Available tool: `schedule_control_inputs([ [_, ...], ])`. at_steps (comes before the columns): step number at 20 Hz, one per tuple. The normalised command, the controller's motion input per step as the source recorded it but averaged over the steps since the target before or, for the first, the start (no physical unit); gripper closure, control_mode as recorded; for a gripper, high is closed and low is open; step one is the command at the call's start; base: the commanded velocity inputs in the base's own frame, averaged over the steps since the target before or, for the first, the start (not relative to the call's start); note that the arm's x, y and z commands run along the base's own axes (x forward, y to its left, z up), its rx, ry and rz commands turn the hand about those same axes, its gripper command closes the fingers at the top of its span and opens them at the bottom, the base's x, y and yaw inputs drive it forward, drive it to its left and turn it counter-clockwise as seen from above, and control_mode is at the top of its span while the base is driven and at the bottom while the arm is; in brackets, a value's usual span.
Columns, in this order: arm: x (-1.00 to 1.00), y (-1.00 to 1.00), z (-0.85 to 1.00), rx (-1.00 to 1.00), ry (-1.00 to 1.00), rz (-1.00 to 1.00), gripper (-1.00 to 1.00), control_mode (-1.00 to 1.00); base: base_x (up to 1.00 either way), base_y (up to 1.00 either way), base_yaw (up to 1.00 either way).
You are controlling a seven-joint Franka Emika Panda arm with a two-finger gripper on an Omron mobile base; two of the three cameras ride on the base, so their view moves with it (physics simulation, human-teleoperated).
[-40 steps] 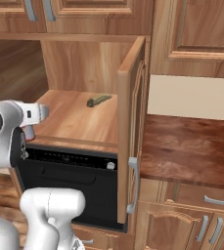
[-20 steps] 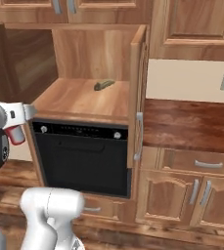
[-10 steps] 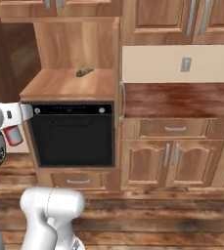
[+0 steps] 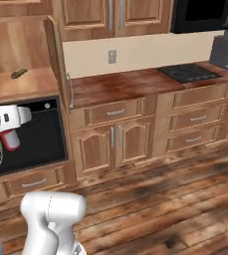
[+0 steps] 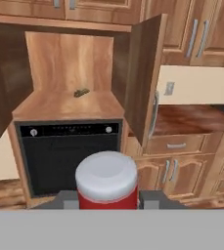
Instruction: The dining table condiment station is running low on ketchup. Refill the condiment station by opening the cabinet and taking the ketchup from the cabinet and placing it on the dining table.
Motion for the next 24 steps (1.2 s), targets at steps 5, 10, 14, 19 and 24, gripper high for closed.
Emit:
schedule_control_inputs([
  [5,0.0,0.0,0.0,0.0,0.0,0.0,1.0,1.0,-0.08,0.02,-0.83],
  [10,0.0,0.0,0.0,0.0,0.0,0.0,1.0,1.0,0.0,0.11,-0.85],
  [14,0.0,0.0,0.0,0.0,0.0,0.0,1.0,1.0,0.0,0.15,-0.84],
  [19,0.0,0.0,0.0,0.0,0.0,0.0,1.0,1.0,0.0,0.13,-0.84],
  [24,0.0,0.0,0.0,0.0,0.0,0.0,1.0,1.0,0.01,0.06,-0.8],
])
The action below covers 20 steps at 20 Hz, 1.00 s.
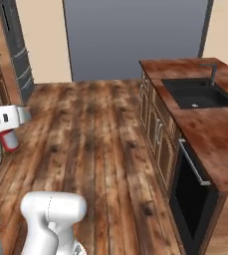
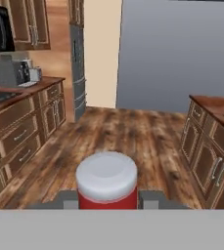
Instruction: The dining table condiment station is running low on ketchup. Refill the condiment station by opening the cabinet and taking the ketchup from the cabinet and placing it on the dining table.
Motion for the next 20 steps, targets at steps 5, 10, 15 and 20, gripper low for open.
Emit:
schedule_control_inputs([
  [5,0.0,0.0,0.0,0.0,0.0,0.0,1.0,1.0,0.0,0.0,-0.76],
  [10,0.0,0.0,0.0,0.0,0.0,0.0,1.0,1.0,0.0,-0.07,-0.66],
  [15,0.0,0.0,0.0,0.0,0.0,0.0,1.0,1.0,0.01,-0.79,-0.27],
  [20,0.0,0.0,0.0,0.0,0.0,0.0,1.0,1.0,0.0,-1.0,0.0],
])
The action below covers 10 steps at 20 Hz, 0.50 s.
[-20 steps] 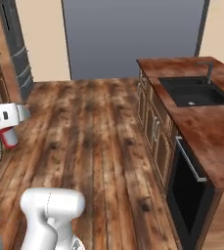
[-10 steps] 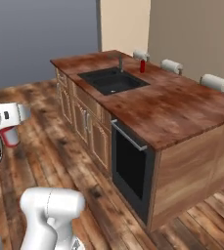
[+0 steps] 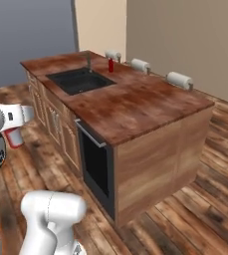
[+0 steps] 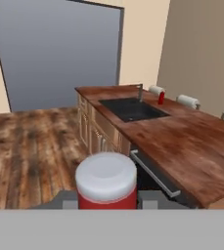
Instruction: The dining table condiment station is running low on ketchup. Refill the condiment station by opening the cabinet and taking the ketchup from the cabinet and placing it on the dining table.
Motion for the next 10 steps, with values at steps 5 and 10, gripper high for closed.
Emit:
schedule_control_inputs([
  [5,0.0,0.0,0.0,0.0,0.0,0.0,1.0,1.0,0.04,-1.0,0.0],
  [10,0.0,0.0,0.0,0.0,0.0,0.0,1.0,1.0,0.27,-1.0,0.0],
])
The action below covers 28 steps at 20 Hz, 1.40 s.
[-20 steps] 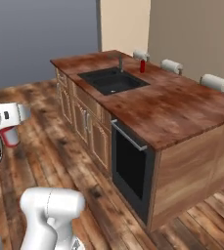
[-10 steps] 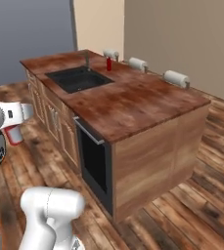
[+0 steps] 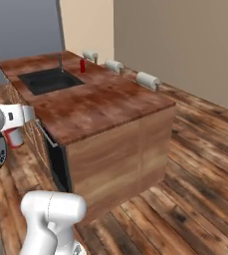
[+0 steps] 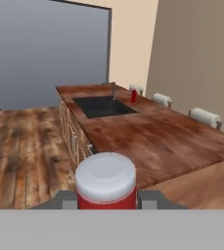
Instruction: The dining table condiment station is running low on ketchup. Refill the condiment station by opening the cabinet and taking the ketchup from the cabinet and placing it on the dining table.
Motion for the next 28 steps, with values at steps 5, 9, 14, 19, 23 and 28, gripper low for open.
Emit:
schedule_control_inputs([
  [5,0.0,0.0,0.0,0.0,0.0,0.0,1.0,1.0,0.52,-1.0,0.04],
  [9,0.0,0.0,0.0,0.0,0.0,0.0,1.0,1.0,0.63,-1.0,0.1],
  [14,0.0,0.0,0.0,0.0,0.0,0.0,1.0,1.0,0.63,-1.0,0.13],
  [19,0.0,0.0,0.0,0.0,0.0,0.0,1.0,1.0,0.65,-1.0,0.16],
  [23,0.0,0.0,0.0,0.0,0.0,0.0,1.0,1.0,0.54,-1.0,0.19],
  [28,0.0,0.0,0.0,0.0,0.0,0.0,1.0,1.0,0.58,-1.0,0.19],
])
